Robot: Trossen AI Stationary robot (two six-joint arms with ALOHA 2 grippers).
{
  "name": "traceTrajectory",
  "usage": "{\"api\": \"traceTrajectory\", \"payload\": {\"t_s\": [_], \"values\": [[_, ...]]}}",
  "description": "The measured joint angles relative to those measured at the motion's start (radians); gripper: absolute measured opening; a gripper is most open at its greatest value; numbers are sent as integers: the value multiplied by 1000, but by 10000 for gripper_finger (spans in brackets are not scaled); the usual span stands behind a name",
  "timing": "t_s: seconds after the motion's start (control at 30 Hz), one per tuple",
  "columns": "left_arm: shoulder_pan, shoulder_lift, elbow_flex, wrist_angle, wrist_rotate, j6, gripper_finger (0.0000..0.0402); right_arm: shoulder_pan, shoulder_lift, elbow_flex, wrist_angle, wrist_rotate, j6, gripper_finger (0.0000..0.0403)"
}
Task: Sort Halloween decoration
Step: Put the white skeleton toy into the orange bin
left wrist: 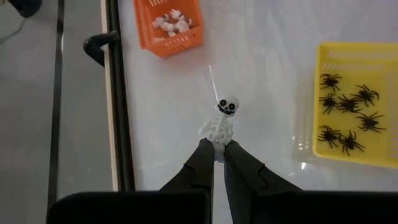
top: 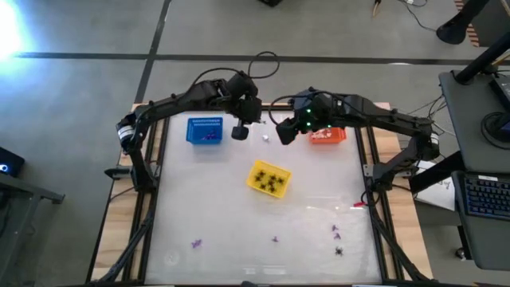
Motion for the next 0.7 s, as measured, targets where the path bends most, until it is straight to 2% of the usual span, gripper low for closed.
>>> {"api": "traceTrajectory", "payload": {"t_s": [0.2, 0.43, 0.57, 0.7], "values": [[1, 0, 0, 35, 0, 12, 0, -40, 0, -116, 200, -18, 5, 146], [3, 0, 0, 34, 0, 15, 0, -123, 0, -201, 263, -34, 44, 146], [4, 0, 0, 61, 0, -5, 0, -186, 0, -241, 356, -146, 52, 146], [6, 0, 0, 96, 0, -34, 0, -232, 1, -267, 376, -161, 69, 146]]}}
